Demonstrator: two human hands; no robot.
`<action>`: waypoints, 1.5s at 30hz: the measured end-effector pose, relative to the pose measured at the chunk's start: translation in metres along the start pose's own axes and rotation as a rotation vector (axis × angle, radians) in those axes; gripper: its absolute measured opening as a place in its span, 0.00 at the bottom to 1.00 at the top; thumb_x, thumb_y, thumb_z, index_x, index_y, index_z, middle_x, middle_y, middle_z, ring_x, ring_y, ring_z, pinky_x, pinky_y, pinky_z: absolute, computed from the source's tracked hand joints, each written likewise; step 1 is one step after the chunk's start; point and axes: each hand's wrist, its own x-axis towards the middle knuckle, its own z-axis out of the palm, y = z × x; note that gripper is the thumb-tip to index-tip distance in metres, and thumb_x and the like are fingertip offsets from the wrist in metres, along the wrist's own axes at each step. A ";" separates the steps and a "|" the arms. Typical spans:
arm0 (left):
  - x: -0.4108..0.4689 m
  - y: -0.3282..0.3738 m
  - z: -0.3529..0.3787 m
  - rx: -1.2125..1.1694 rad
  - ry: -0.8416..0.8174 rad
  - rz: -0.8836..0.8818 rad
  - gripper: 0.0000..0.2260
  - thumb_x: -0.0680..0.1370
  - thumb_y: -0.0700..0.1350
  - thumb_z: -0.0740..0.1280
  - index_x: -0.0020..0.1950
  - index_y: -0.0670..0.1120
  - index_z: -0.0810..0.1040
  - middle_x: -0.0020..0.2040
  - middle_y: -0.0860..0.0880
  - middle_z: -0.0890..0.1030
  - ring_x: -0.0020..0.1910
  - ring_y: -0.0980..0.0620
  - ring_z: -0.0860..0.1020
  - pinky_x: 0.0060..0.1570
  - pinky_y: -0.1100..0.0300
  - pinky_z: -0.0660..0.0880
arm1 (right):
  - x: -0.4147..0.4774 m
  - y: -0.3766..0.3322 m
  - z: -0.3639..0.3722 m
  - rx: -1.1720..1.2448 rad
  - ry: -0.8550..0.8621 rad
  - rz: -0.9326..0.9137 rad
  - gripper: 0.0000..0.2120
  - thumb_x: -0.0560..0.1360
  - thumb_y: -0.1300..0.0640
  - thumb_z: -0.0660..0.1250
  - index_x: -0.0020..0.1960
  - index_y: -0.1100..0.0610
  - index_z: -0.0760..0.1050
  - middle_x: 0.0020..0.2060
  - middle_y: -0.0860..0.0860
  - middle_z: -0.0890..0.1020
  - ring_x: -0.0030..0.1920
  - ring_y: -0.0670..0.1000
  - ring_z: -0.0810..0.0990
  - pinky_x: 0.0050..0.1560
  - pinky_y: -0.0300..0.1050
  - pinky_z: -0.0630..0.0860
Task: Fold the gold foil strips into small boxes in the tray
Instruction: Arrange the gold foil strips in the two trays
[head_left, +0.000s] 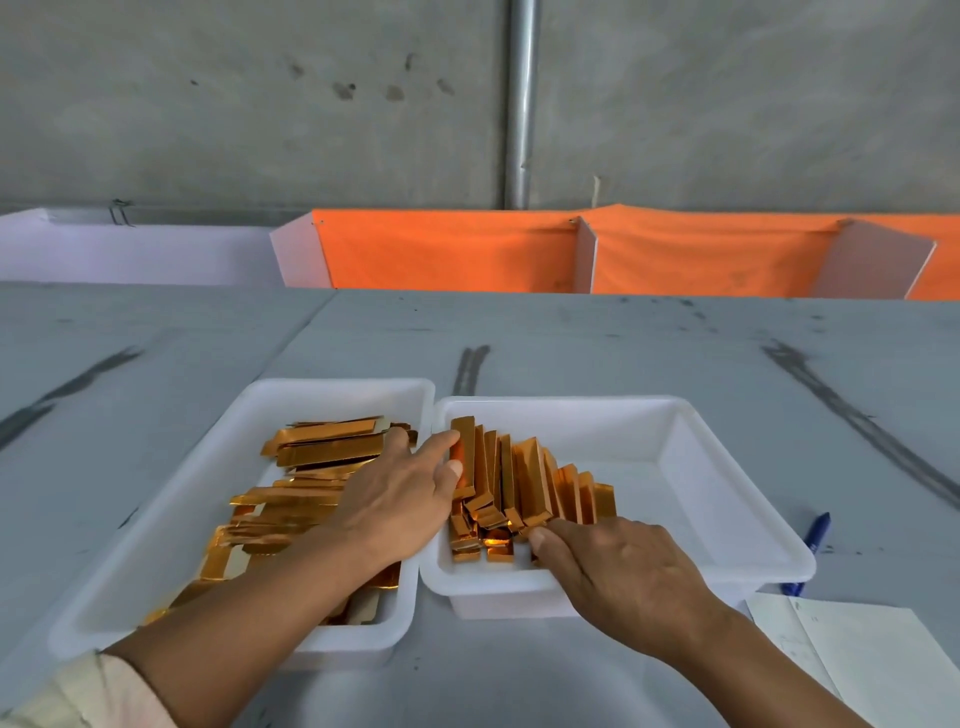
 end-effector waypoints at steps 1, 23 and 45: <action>0.000 -0.001 0.000 -0.022 0.004 -0.005 0.21 0.82 0.59 0.46 0.75 0.63 0.54 0.70 0.45 0.62 0.47 0.57 0.70 0.34 0.66 0.64 | 0.000 0.000 0.000 0.003 0.003 0.004 0.25 0.82 0.38 0.40 0.61 0.43 0.73 0.47 0.42 0.81 0.44 0.46 0.80 0.49 0.39 0.78; -0.004 -0.006 0.006 -0.381 0.115 -0.178 0.26 0.81 0.61 0.48 0.77 0.53 0.57 0.75 0.49 0.63 0.72 0.48 0.64 0.67 0.52 0.63 | -0.002 0.024 -0.017 0.123 -0.079 0.034 0.16 0.79 0.37 0.58 0.61 0.41 0.75 0.44 0.39 0.78 0.45 0.43 0.75 0.43 0.35 0.71; 0.002 0.006 0.011 -0.295 0.124 -0.256 0.24 0.80 0.62 0.48 0.73 0.52 0.63 0.67 0.44 0.70 0.63 0.44 0.72 0.55 0.52 0.68 | 0.018 -0.014 -0.034 -0.080 -0.200 0.248 0.14 0.84 0.49 0.54 0.61 0.54 0.74 0.50 0.49 0.79 0.48 0.50 0.78 0.50 0.43 0.76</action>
